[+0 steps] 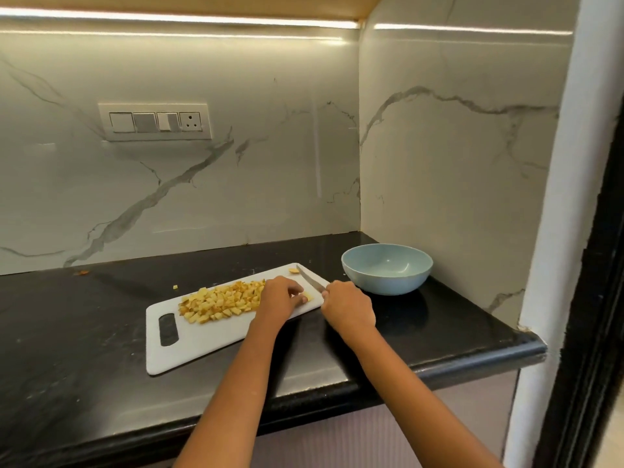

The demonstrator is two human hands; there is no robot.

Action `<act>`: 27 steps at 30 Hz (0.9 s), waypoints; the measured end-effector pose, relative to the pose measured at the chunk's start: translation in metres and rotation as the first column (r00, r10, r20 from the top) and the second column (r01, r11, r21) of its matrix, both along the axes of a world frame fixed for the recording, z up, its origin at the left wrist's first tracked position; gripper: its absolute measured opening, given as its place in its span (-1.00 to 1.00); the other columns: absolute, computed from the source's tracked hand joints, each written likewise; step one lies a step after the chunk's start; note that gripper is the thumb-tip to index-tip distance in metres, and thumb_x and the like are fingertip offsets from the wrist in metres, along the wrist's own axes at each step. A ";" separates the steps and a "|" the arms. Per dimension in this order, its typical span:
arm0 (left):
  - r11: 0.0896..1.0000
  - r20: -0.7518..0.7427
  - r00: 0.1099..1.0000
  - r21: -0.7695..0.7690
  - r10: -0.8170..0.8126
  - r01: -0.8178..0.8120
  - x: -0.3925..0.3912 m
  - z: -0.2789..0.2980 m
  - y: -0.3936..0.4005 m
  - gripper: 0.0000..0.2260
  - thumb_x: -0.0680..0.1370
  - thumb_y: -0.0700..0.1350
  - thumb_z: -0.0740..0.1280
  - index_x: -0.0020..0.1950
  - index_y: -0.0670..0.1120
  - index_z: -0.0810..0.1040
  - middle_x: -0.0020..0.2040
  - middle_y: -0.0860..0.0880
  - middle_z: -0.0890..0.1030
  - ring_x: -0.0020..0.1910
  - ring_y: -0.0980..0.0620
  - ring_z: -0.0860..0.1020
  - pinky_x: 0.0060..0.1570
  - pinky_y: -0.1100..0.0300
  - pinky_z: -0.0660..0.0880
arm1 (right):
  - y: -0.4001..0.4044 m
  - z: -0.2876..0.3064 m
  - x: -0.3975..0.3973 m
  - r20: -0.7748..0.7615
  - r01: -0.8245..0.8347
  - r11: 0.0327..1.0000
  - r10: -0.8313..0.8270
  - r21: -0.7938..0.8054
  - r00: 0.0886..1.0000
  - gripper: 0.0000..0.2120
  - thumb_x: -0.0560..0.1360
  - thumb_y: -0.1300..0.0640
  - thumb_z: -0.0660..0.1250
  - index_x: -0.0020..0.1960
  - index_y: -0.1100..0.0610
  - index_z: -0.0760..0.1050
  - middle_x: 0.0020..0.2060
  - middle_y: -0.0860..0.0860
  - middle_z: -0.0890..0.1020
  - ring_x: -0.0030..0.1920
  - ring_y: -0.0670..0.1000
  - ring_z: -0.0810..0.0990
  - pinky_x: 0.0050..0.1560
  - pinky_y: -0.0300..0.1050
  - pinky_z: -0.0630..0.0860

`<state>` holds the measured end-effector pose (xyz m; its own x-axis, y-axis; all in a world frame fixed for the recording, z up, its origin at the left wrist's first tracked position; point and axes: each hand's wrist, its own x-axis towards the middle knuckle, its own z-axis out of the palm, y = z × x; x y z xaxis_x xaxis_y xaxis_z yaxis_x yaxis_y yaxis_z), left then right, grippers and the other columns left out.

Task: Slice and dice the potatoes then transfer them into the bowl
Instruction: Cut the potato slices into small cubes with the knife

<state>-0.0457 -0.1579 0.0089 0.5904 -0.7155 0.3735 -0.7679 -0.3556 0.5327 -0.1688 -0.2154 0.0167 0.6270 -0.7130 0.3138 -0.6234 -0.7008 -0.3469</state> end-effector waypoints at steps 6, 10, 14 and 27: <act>0.999 -0.013 1.000 -0.032 0.023 -0.023 -0.007 0.001 0.005 -0.85 0.47 -0.21 0.40 0.01 -0.17 0.67 -0.03 -0.11 0.68 -0.05 0.00 0.58 -0.10 0.31 0.39 | 0.025 0.001 -0.010 -0.107 -0.014 0.994 0.002 -0.108 0.994 -0.75 0.58 0.16 0.17 0.23 0.20 0.44 0.08 0.13 0.57 0.03 0.08 0.59 -0.11 -0.15 0.43; 0.999 -0.042 0.998 -0.018 0.047 -0.048 -0.008 0.002 0.004 -0.84 0.47 -0.21 0.39 0.03 -0.18 0.66 -0.01 -0.12 0.67 -0.03 -0.01 0.59 -0.09 0.29 0.41 | 0.031 0.003 -0.011 -0.142 -0.035 0.989 0.014 -0.144 0.990 -0.74 0.58 0.15 0.18 0.24 0.20 0.44 0.08 0.13 0.57 0.02 0.08 0.60 -0.08 -0.14 0.46; 0.998 -0.043 0.997 -0.005 0.056 -0.057 -0.009 0.003 0.003 -0.83 0.48 -0.20 0.39 0.04 -0.17 0.66 0.00 -0.11 0.67 -0.03 -0.01 0.58 -0.14 0.32 0.37 | 0.032 0.004 -0.010 -0.161 -0.055 0.983 0.026 -0.177 0.987 -0.74 0.59 0.16 0.18 0.25 0.20 0.43 0.09 0.13 0.56 0.02 0.07 0.60 -0.08 -0.15 0.46; 0.995 -0.023 0.996 0.059 0.085 -0.084 -0.011 0.009 0.001 -0.84 0.50 -0.18 0.36 0.04 -0.15 0.66 0.01 -0.09 0.67 -0.03 -0.01 0.59 -0.30 0.36 0.34 | 0.045 0.001 -0.015 -0.249 -0.127 0.946 0.051 -0.299 0.967 -0.76 0.60 0.30 0.08 0.18 0.23 0.46 0.07 0.13 0.57 0.00 0.07 0.60 -0.14 -0.17 0.42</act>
<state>-0.0563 -0.1565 0.0180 0.6586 -0.6825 0.3169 -0.7201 -0.4494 0.5287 -0.1841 -0.1701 0.0178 0.7661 -0.5414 0.3464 -0.5901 -0.8061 0.0452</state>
